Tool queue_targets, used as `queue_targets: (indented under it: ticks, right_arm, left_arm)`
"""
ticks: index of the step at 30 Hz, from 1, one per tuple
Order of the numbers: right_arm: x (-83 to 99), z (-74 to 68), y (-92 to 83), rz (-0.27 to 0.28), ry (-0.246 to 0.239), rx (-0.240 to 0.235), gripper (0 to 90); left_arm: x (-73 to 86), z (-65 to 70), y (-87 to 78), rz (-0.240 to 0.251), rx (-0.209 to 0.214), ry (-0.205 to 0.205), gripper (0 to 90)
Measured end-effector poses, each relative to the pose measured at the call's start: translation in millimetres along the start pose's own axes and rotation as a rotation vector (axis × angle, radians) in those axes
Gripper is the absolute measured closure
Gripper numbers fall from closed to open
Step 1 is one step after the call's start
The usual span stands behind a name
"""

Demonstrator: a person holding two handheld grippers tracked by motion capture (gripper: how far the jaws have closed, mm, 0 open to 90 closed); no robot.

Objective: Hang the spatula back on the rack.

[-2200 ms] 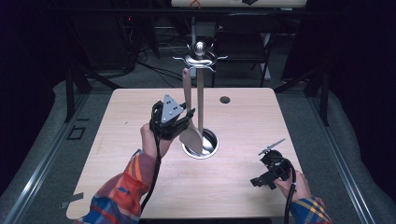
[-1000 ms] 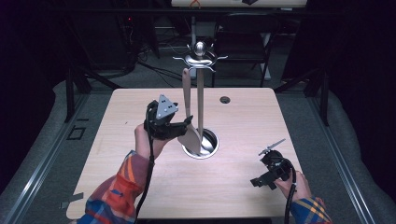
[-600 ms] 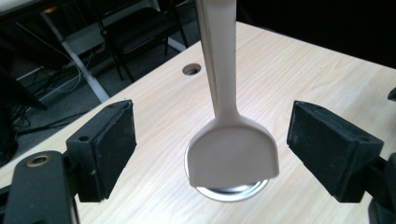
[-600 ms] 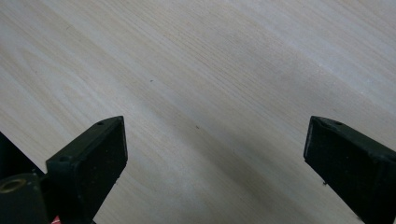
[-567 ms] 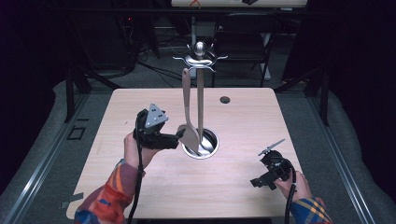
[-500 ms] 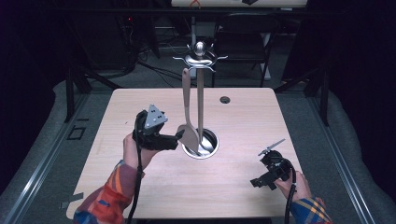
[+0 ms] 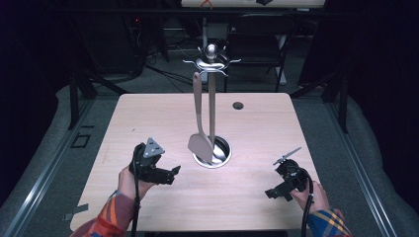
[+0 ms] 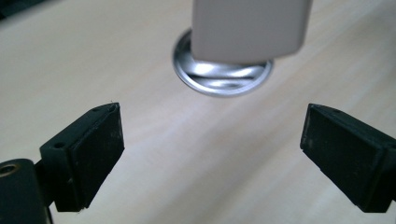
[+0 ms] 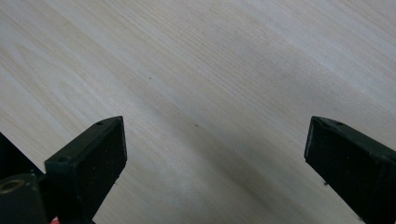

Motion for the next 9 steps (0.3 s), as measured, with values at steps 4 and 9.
queue_targets:
  ticks: [4, 9]
  right_arm:
    - [-0.4, 0.0, 0.6, -0.012, -0.026, 0.014, 5.3]
    - [-0.8, -0.7, 1.6, 0.000, -0.028, 0.008, 5.3]
  left_arm:
    - [15.1, -0.1, 12.1, -0.055, 0.012, -0.014, 4.8]
    - [15.5, 2.5, 20.6, -0.079, 0.039, 0.002, 0.0]
Point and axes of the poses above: each handheld gripper's, and its own axes: y roughly forward along the jaws, x roughly out of its underside, z roughly to its right, the point moved 1 cm from there along y, roughly forward along the jaws, and after that the axes turned 4 degrees about -y, right-handed, at the moved point
